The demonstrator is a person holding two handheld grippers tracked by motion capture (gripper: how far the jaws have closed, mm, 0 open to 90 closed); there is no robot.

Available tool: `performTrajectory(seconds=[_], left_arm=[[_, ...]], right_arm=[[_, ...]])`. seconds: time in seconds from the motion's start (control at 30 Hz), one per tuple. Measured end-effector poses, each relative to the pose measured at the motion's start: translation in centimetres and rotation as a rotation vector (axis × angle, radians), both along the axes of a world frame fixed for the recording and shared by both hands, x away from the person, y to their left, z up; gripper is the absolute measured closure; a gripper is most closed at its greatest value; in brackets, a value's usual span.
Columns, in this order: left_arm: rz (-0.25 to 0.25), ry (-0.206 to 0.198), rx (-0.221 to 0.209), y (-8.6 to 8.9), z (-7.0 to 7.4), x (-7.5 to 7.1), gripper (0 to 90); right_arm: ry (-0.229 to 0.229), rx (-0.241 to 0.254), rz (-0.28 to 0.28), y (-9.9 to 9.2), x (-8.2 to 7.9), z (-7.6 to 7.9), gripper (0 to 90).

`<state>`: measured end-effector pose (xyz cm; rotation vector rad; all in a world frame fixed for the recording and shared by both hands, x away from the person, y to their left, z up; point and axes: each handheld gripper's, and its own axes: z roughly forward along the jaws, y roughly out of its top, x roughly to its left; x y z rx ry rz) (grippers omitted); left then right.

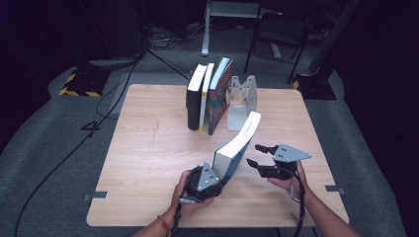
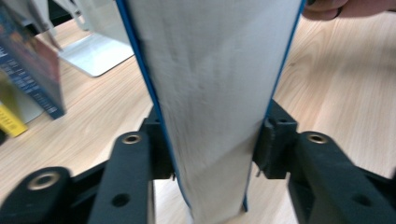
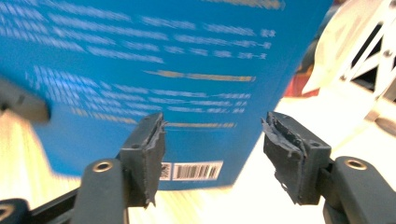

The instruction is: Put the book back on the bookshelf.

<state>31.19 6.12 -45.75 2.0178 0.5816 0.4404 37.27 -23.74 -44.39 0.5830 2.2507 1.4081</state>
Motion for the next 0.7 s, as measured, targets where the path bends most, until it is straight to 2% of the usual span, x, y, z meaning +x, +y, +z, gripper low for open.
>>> performTrajectory(seconds=[0.1, 0.2, 0.33, 0.43, 0.5, 0.7], left_arm=[[-0.059, -0.003, 0.023, 0.9, 0.2, 0.1, 58.8], [-0.112, 0.006, 0.037, 2.0, 0.3, 0.2, 58.8], [-0.177, 0.035, 0.036, 3.9, 0.5, 0.3, 58.7], [-0.201, 0.044, 0.039, 4.8, 0.6, 0.4, 58.7], [-0.216, 0.048, 0.037, 5.4, 0.6, 0.5, 58.6], [-0.224, 0.045, 0.039, 6.0, 0.6, 0.5, 58.2]], right_arm=[[0.002, -0.042, 0.002, -0.2, 0.5, -0.5, 35.8], [0.026, -0.037, 0.020, -0.2, 0.7, -0.7, 34.1], [0.035, -0.050, 0.054, 0.3, 0.9, -1.0, 31.4], [0.055, -0.046, 0.101, 0.7, 1.3, -1.1, 28.5], [0.063, -0.064, 0.132, 1.2, 1.7, -1.3, 27.4], [0.091, -0.063, 0.238, 2.6, 2.5, -1.3, 25.4]])
